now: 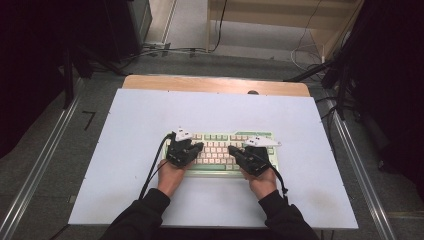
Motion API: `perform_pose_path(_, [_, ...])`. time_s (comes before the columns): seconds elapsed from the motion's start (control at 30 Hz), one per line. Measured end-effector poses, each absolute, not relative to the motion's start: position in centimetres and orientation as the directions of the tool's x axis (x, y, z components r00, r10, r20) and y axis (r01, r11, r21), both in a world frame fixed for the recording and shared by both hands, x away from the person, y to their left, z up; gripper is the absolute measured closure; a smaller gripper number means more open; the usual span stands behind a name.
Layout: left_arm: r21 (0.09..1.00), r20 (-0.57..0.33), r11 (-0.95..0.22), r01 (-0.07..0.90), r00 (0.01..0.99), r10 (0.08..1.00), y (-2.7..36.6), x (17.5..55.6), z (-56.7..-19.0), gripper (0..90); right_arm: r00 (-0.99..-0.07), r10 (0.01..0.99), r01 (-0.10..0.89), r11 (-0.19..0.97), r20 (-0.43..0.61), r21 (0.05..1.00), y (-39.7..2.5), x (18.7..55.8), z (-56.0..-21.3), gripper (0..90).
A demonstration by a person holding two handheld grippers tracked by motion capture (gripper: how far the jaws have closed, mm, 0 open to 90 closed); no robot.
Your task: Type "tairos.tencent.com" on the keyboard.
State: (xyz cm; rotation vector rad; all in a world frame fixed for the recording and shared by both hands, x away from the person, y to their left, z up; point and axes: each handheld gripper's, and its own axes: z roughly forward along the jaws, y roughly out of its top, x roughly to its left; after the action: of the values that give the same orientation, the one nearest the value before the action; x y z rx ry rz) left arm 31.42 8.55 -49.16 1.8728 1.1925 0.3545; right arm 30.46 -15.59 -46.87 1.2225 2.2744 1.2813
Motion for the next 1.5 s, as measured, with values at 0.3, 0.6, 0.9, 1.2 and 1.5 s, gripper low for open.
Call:
perform_pose_path(0.3, [0.785,-0.192,-0.175,0.595,0.502,0.843,8.55,31.39,-49.13,90.0,-0.614,0.771,0.544,0.258,0.169,0.798,-15.55,30.42,-46.84,87.3])
perform_pose_path(0.6, [0.784,-0.193,-0.174,0.596,0.501,0.843,8.57,31.39,-49.13,90.0,-0.613,0.772,0.546,0.259,0.169,0.797,-15.52,30.39,-46.81,87.3])
perform_pose_path(0.9, [0.783,-0.194,-0.175,0.597,0.502,0.843,8.52,31.38,-49.14,90.0,-0.613,0.772,0.543,0.257,0.169,0.800,-15.55,30.40,-46.78,87.3])
perform_pose_path(1.2, [0.771,-0.200,-0.183,0.610,0.504,0.840,8.49,31.48,-49.37,90.0,-0.613,0.772,0.544,0.259,0.168,0.798,-15.48,30.37,-46.80,87.3])
perform_pose_path(1.5, [0.795,-0.215,-0.146,0.589,0.499,0.840,8.95,31.18,-48.58,90.0,-0.615,0.771,0.544,0.262,0.166,0.797,-15.44,30.34,-46.83,87.3])
